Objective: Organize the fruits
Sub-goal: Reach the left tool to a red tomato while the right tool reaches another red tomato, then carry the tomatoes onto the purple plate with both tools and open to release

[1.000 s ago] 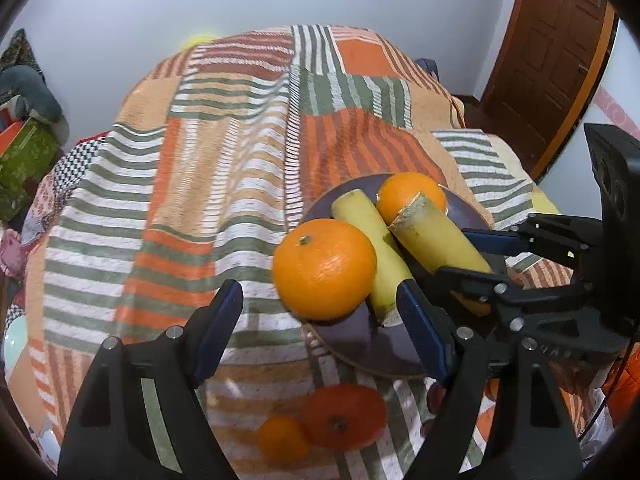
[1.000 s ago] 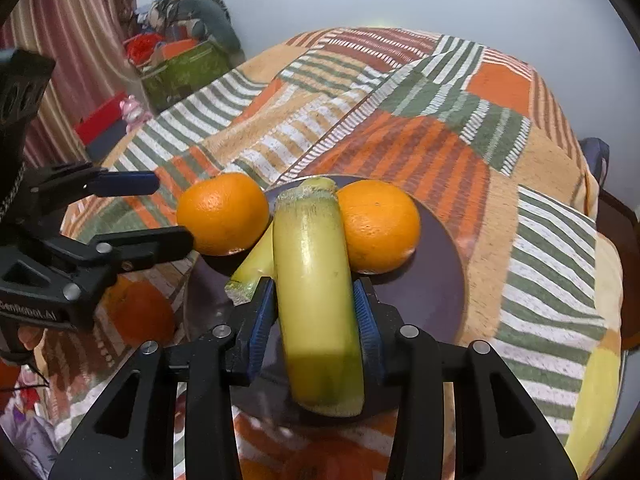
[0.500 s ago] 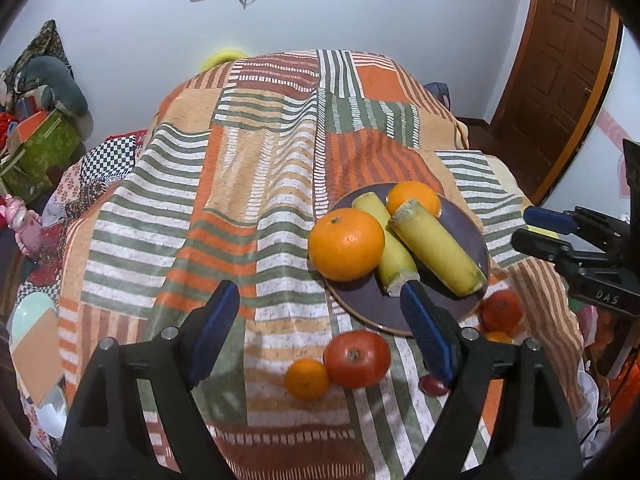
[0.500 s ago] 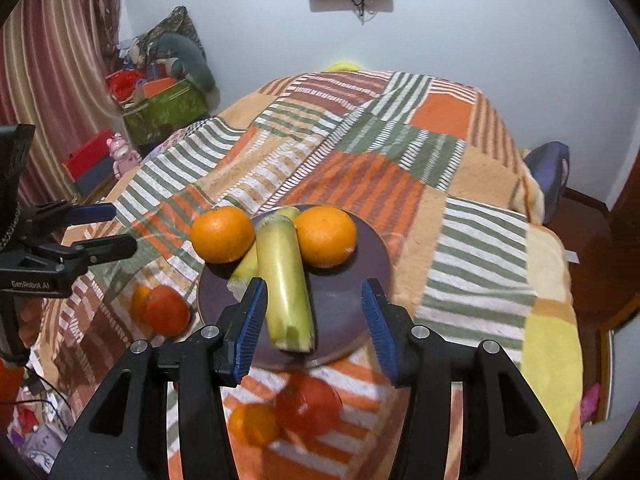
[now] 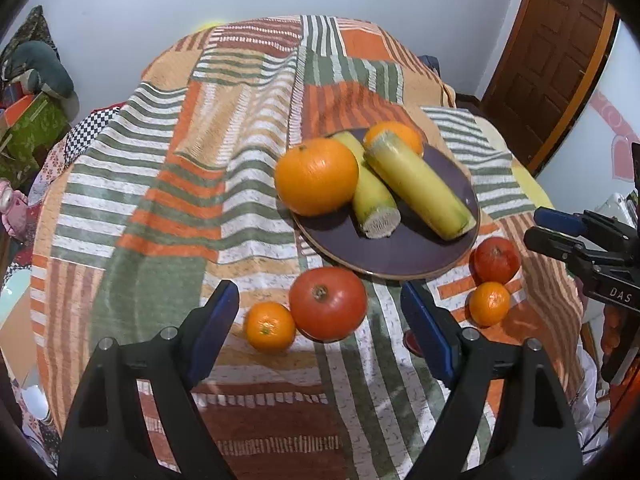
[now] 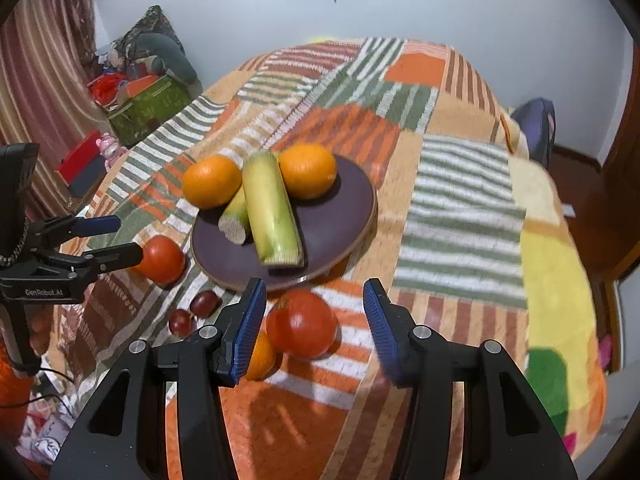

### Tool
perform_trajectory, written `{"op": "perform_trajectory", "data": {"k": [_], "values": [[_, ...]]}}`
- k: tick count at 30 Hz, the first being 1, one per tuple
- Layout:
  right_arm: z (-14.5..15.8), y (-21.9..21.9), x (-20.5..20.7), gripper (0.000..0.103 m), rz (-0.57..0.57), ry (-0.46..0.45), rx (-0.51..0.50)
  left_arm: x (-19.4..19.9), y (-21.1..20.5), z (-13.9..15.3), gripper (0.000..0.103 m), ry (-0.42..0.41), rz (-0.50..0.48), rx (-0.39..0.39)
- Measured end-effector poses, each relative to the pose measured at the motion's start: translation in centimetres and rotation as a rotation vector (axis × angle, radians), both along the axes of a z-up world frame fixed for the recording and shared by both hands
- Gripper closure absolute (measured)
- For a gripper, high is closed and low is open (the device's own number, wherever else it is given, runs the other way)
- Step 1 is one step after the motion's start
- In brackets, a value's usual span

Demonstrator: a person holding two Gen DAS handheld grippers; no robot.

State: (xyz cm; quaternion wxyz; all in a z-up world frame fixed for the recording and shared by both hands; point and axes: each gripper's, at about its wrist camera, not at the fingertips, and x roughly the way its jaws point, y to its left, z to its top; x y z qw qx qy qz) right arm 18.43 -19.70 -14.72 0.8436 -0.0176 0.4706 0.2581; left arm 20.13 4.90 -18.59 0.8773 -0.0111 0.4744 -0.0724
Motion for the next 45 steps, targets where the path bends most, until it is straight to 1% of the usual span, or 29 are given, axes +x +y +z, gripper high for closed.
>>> {"op": "perform_trajectory", "data": {"k": [3,5,9,11,14,20,21,22,25,33,45], "values": [[-1.0,-0.1,-0.3,0.056,-0.007,0.034,0.016,0.1,-0.4,-0.6,0.022,0.006,-0.011,0.003],[-1.4,0.0,-0.4,0.056,-0.011,0.05,0.022,0.3,-0.7,-0.9,0.029,0.01,-0.023,0.009],[-2.2,0.1,-0.3,0.056,-0.014,0.08,0.031,1.0,-1.0,-1.5,0.034,0.023,-0.03,0.011],[-2.5,0.1,-0.3,0.056,-0.012,0.091,0.036,1.3,-0.9,-1.9,0.04,0.031,-0.024,0.009],[-2.9,0.1,-0.2,0.056,-0.009,0.107,0.053,1.8,-0.7,-2.7,0.045,0.057,-0.014,-0.003],[-3.6,0.5,-0.2,0.056,0.002,0.133,0.062,1.7,-1.0,-2.9,0.046,0.051,-0.026,0.007],[-3.7,0.4,-0.1,0.056,0.001,0.137,0.067,1.7,-1.0,-3.0,0.046,0.047,-0.026,0.013],[-3.7,0.4,0.0,0.056,0.001,0.143,0.073,1.7,-1.0,-3.1,0.05,0.043,-0.021,0.024],[-3.9,0.3,0.1,0.058,0.0,0.15,0.082,1.8,-1.0,-3.1,0.051,0.041,-0.015,0.02],[-3.4,0.1,-0.2,0.059,-0.008,0.126,0.074,1.4,-0.9,-2.4,0.052,0.04,-0.022,0.002],[-0.5,-1.1,0.2,0.059,-0.047,0.033,0.081,1.4,-2.1,0.5,0.052,-0.033,-0.051,-0.011]]}}
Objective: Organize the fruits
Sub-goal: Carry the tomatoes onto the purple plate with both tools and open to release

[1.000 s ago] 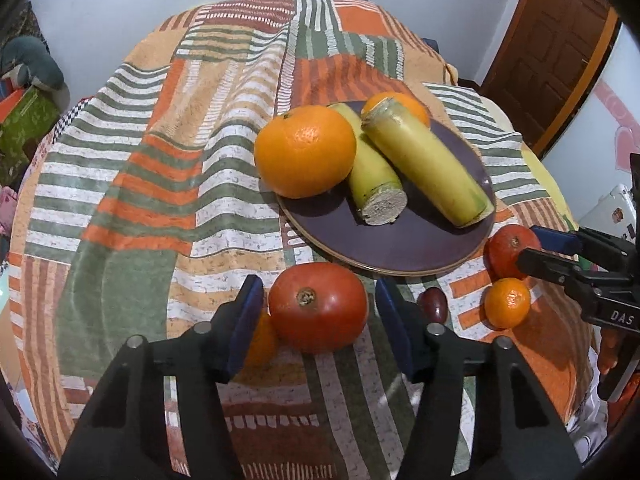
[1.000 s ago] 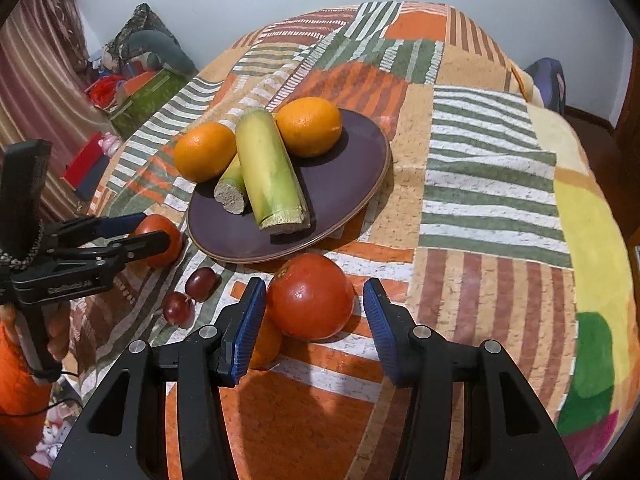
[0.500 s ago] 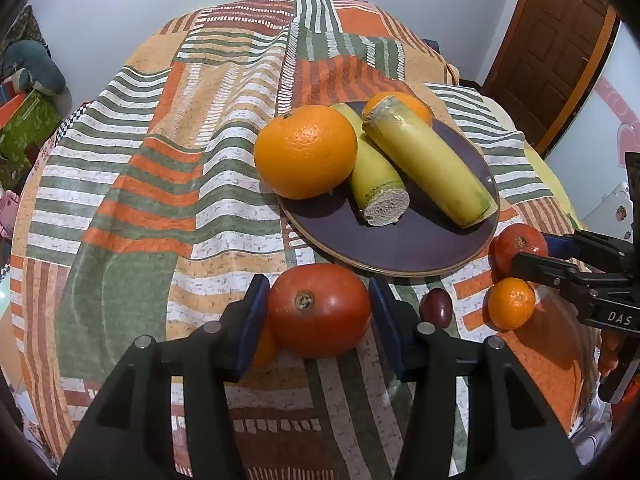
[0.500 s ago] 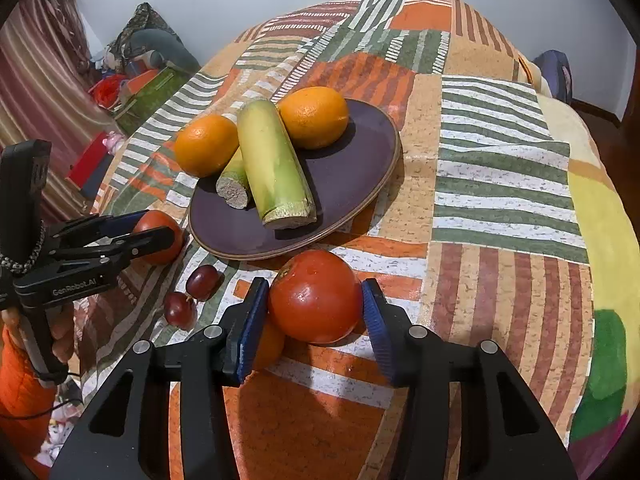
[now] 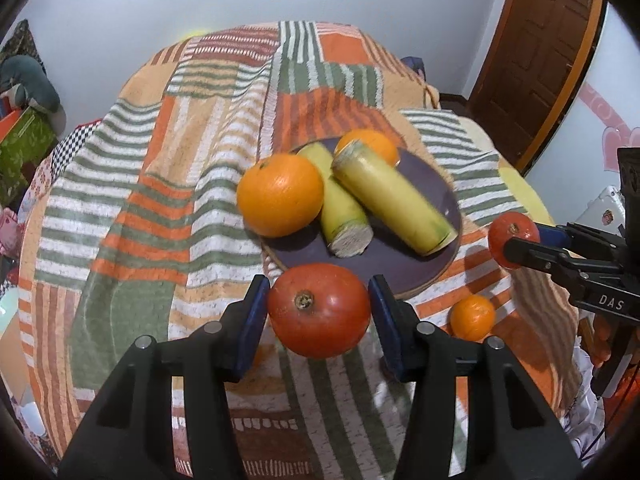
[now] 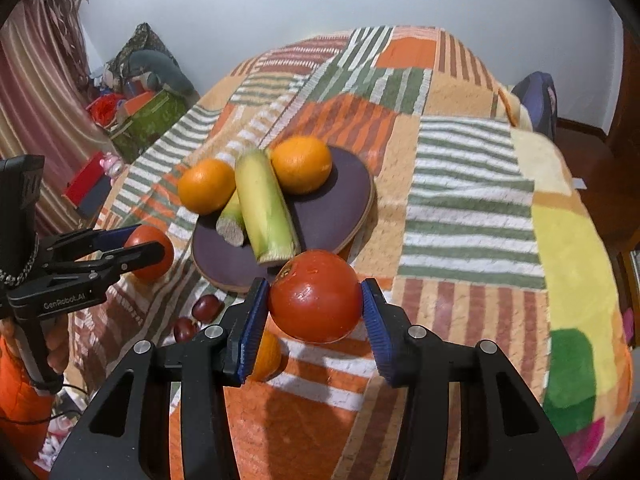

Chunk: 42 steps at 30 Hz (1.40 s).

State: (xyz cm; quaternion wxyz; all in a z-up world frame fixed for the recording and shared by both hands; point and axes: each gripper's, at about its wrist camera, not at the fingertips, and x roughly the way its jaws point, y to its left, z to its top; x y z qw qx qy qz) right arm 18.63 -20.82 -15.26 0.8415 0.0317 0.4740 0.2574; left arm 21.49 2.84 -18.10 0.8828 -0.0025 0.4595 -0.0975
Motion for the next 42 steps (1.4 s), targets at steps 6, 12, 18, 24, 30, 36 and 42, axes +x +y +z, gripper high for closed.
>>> {"op": "perform_trajectory", "data": {"k": [6,12,18,24,30,36,42], "values": [[1.0,0.2,0.9,0.059,-0.007,-0.042,0.001,0.9,-0.8,0.7,0.052,-0.023,-0.01,-0.007],[1.4,1.0,2.5,0.059,-0.005,-0.075,0.004,2.2,-0.9,0.4,0.052,-0.02,-0.003,-0.011],[0.6,2.1,4.1,0.059,0.009,-0.07,-0.001,3.3,-0.8,-0.3,0.052,-0.005,-0.003,-0.008],[-0.6,3.1,5.6,0.059,0.022,-0.054,-0.014,4.3,-0.7,-1.3,0.052,0.016,-0.002,-0.022],[-1.8,3.8,6.7,0.059,0.031,-0.037,-0.028,4.5,-1.0,-1.7,0.052,0.008,-0.01,-0.005],[-2.8,4.1,7.2,0.059,0.034,-0.009,-0.03,4.3,-1.3,-1.8,0.052,-0.003,-0.019,0.018],[-3.1,4.3,7.3,0.059,0.041,-0.005,-0.041,4.4,-1.3,-1.8,0.052,-0.004,-0.019,0.018]]}}
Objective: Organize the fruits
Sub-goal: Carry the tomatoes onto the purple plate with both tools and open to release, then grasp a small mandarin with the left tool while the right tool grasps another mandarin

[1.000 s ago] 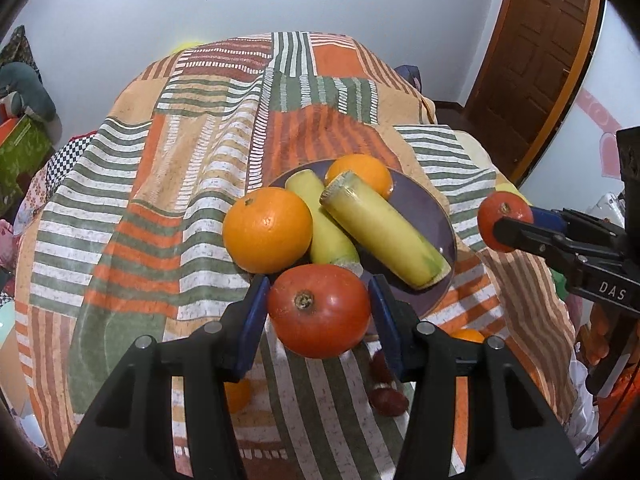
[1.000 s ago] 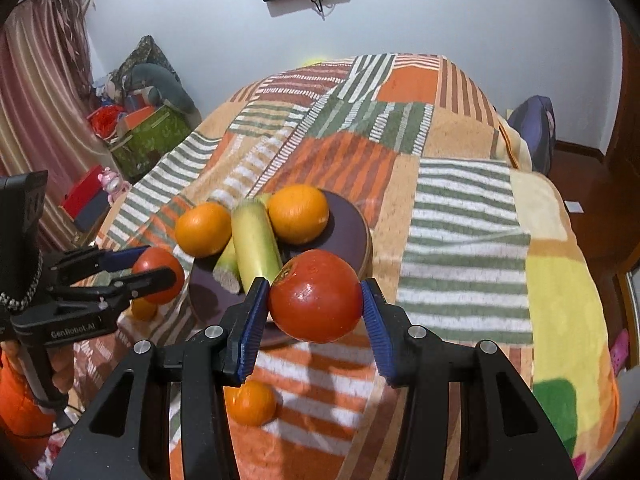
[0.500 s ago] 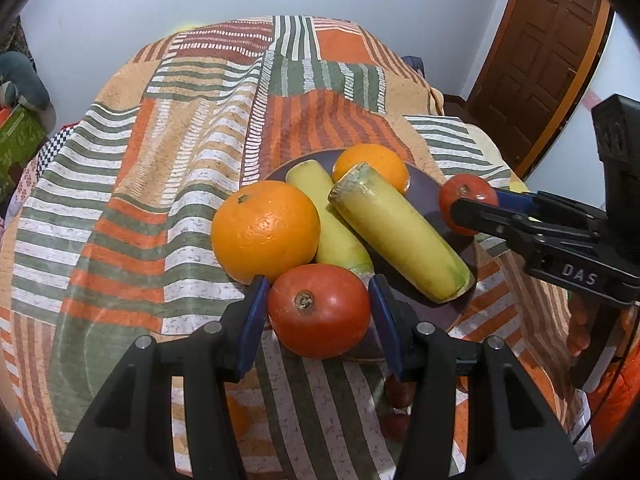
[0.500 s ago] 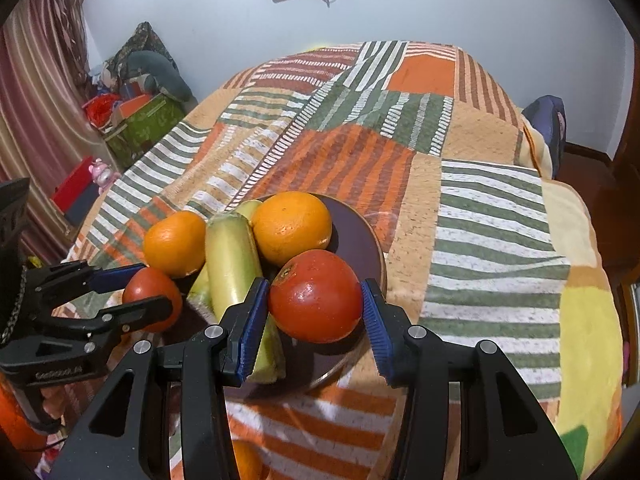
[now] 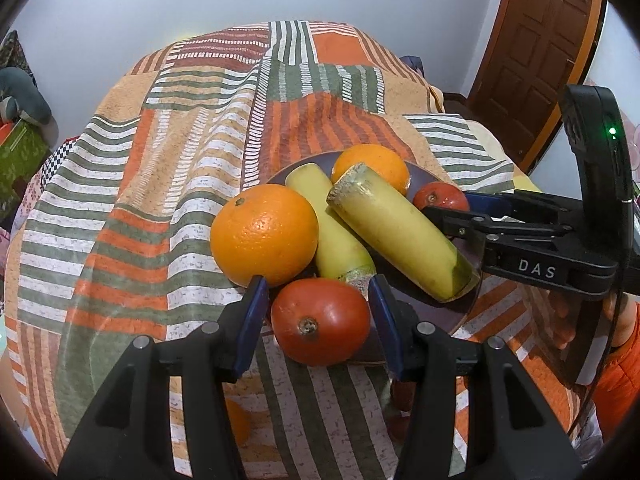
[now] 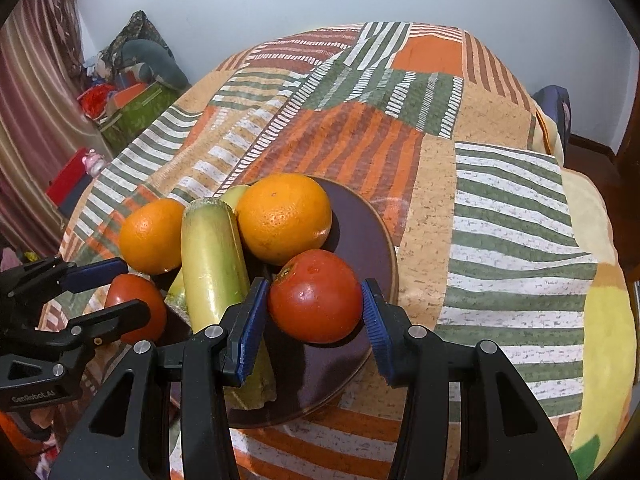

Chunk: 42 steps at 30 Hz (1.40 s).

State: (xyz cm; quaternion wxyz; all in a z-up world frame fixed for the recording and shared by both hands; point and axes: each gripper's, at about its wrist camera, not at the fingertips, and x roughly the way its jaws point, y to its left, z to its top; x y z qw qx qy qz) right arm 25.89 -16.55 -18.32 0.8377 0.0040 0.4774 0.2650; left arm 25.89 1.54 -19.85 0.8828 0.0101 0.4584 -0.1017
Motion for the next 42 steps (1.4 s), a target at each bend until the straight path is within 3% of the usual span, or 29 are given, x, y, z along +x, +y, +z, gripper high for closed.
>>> {"op": "perform_trajectory", "data": {"k": [10,15,31,42], "values": [[0.3,0.1,0.0,0.058,-0.002,0.007,-0.031,-0.5,0.2,0.7,0.05,-0.01,0.003,-0.001],[1.7,-0.2,-1.0,0.053,0.0,-0.03,-0.033,-1.3,1.0,2.0,0.05,-0.039,0.024,-0.002],[6.5,-1.3,-6.9,0.053,-0.001,-0.142,-0.053,-6.0,5.1,5.5,0.045,-0.098,0.125,0.011],[4.6,-0.5,-10.1,0.053,0.008,-0.073,-0.066,-8.1,6.9,3.2,0.041,-0.025,0.139,0.034]]}}
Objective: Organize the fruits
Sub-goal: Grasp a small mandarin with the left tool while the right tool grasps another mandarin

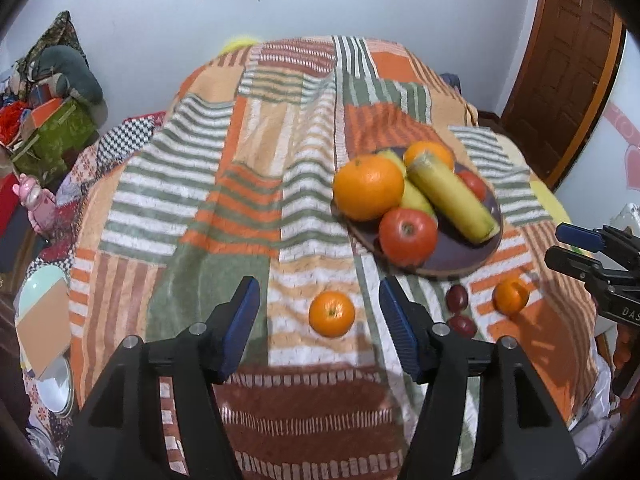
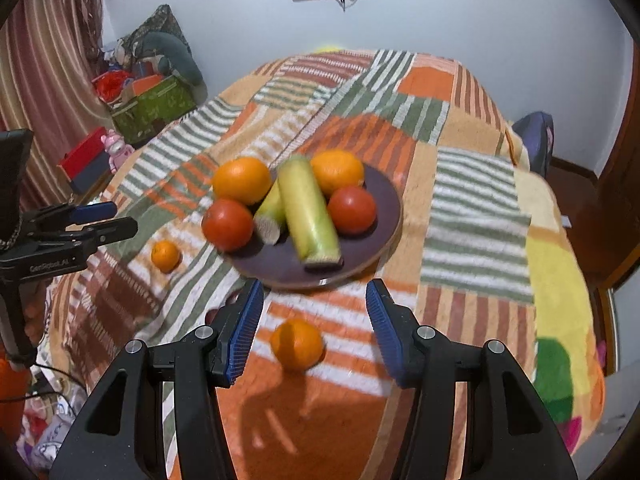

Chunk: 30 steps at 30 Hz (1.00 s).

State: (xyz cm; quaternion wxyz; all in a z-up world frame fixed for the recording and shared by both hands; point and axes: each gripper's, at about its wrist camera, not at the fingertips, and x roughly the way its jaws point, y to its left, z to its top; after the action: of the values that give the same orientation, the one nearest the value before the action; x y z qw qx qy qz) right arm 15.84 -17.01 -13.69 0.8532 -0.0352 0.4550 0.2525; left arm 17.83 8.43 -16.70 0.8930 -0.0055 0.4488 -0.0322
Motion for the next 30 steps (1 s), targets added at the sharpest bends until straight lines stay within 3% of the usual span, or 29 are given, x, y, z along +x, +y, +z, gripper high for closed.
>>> {"op": "perform_trajectory", "data": {"k": [10,16,20,30], "values": [[-3.1,0.9,-1.8,0.053,0.017,0.093,-0.029,0.9,-0.1,-3.6,0.042,0.08,-0.025,-0.031],[-3.9,1.3,-1.7,0.054,0.03,0.109,-0.029,1.5,-0.3,-4.7,0.057,0.107,-0.036,-0.046],[-4.3,1.3,-1.5,0.065,0.026,0.121,-0.022,1.9,-0.3,-5.3,0.067,0.12,-0.039,-0.055],[-4.1,1.0,-1.4,0.07,0.03,0.116,-0.003,1.9,-0.2,-4.9,0.069,0.106,-0.032,-0.058]]}}
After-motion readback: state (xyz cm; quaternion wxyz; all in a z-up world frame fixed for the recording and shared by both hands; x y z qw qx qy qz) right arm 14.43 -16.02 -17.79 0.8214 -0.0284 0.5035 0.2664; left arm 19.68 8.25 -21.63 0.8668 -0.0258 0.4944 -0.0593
